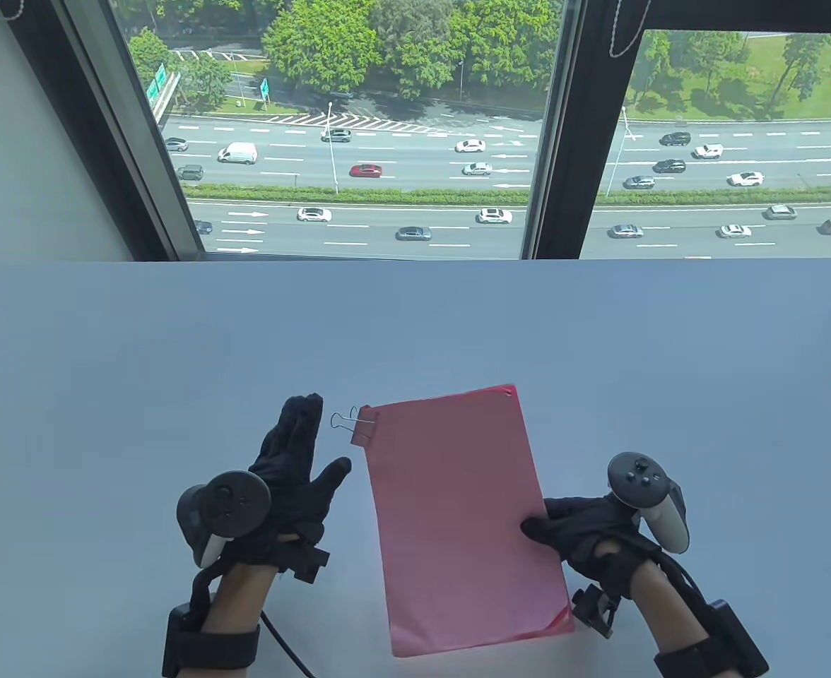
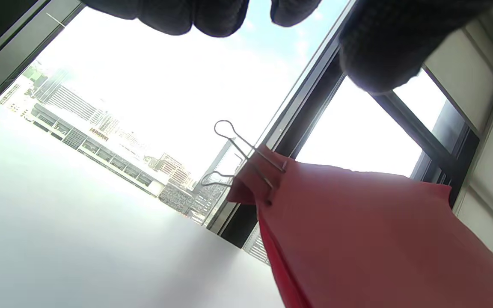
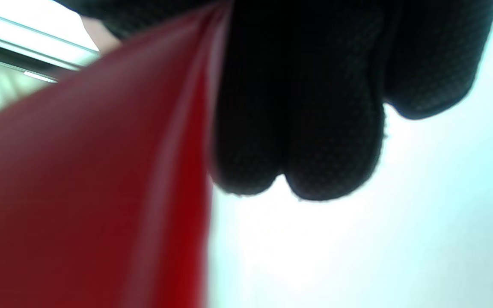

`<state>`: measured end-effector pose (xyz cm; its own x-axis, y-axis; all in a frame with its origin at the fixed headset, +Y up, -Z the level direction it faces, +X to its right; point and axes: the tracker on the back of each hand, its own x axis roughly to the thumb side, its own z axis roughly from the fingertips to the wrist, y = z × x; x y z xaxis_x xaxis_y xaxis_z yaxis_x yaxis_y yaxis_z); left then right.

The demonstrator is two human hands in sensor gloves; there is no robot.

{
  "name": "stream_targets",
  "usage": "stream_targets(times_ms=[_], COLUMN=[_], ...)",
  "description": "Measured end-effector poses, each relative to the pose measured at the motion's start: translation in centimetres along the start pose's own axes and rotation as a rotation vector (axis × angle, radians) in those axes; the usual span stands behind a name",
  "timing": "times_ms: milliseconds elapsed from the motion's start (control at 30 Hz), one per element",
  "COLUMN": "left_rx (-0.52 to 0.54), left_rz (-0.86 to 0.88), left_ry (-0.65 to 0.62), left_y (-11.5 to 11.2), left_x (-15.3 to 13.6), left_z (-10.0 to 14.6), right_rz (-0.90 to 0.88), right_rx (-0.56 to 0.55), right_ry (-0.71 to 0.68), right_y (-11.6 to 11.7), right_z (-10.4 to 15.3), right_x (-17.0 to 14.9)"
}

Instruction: Clip paper with binder clip (Left hand to clip)

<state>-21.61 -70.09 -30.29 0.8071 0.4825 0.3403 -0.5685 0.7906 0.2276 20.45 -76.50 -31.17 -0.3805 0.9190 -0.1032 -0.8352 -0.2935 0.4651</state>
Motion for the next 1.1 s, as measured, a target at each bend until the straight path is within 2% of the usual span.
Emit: stream_targets(times_ms=[100, 367, 633, 700, 733, 833, 933, 1000, 1100], left_rx=[-0.06, -0.105, -0.103, -0.123, -0.145, -0.161, -0.157, -0.149, -0.13], left_rz=[-0.109, -0.124, -0.104, -0.116, -0.146, -0.156, -0.144, -0.134, -0.127], left_ry=[-0.008, 0.034, 0.051, 0.061, 0.079, 0.092, 0.112, 0.123, 0.134], left_y=[-0.6, -2.2, -1.8, -1.8, -1.8, -1.6, -1.3, -1.1, -1.1], left_x=[0.6, 0.3, 0.1, 0.1, 0.0, -0.5, -1.4, -2.1, -3.1], left_z=[0.0, -0.5, -0.5, -0.5, -0.4, -0.3, -0.2, -0.2, -0.2], right_rz=[-0.05, -0.123, -0.145, -0.141, -0.132, 0.009, 0.254, 0.388, 0.567], right_rx=[-0.007, -0.042, -0.064, -0.037, -0.057, -0.169, -0.351, -0.422, -0.443], right_ry=[-0.017, 0.018, 0.017, 0.003, -0.024, -0.067, -0.135, -0.168, -0.145], right_y=[-0.1, -0.2, 0.3, 0.5, 0.4, -0.6, -2.4, -3.3, -4.2], right_z=[-0.2, -0.6, -1.1, -1.0, -0.6, 0.4, 1.9, 2.6, 3.0], right_x=[-0.3, -0.4, -0.2, -0.2, 0.1, 0.9, 1.8, 2.1, 2.2])
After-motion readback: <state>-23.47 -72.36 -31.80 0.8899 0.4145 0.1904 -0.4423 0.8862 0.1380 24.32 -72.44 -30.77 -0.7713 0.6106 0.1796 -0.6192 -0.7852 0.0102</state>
